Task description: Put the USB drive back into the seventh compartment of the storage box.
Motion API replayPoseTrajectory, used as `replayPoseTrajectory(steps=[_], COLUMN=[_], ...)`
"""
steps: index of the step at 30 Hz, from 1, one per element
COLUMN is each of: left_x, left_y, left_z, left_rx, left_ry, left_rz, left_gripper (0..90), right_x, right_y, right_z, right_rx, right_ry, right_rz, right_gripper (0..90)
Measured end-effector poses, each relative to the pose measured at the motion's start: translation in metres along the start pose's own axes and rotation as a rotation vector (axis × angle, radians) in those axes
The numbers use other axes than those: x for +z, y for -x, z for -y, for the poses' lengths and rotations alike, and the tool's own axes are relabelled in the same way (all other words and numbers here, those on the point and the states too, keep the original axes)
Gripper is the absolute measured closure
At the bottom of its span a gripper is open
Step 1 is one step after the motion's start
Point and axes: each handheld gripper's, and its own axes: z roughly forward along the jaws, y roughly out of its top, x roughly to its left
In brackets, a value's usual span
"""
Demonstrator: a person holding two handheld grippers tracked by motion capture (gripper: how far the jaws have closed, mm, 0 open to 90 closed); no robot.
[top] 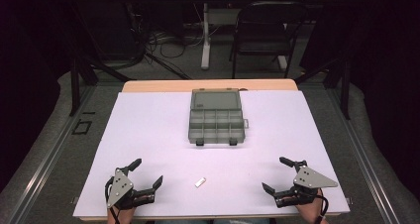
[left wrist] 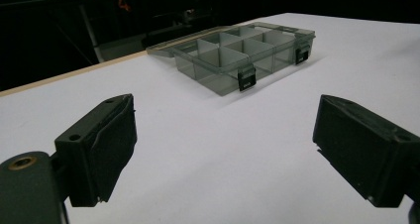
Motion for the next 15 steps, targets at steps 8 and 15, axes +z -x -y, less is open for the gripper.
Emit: replayPoseTrajectory(steps=[8,15], left_x=[0.006,0.01], left_y=[0.004,0.007], left_z=[-0.004,-0.008], left_rx=[0.011,0.009], left_ry=[-0.007,-0.026], left_rz=[0.006,0.023], left_gripper=[9.9,10.0], right_x=[0.001,0.001], right_y=[0.0,0.001], right_z=[0.0,0.0], right_rx=[-0.002,0.001], right_ry=[-0.01,-0.01], right_rz=[-0.002,-0.002], right_gripper=[0.0,0.0])
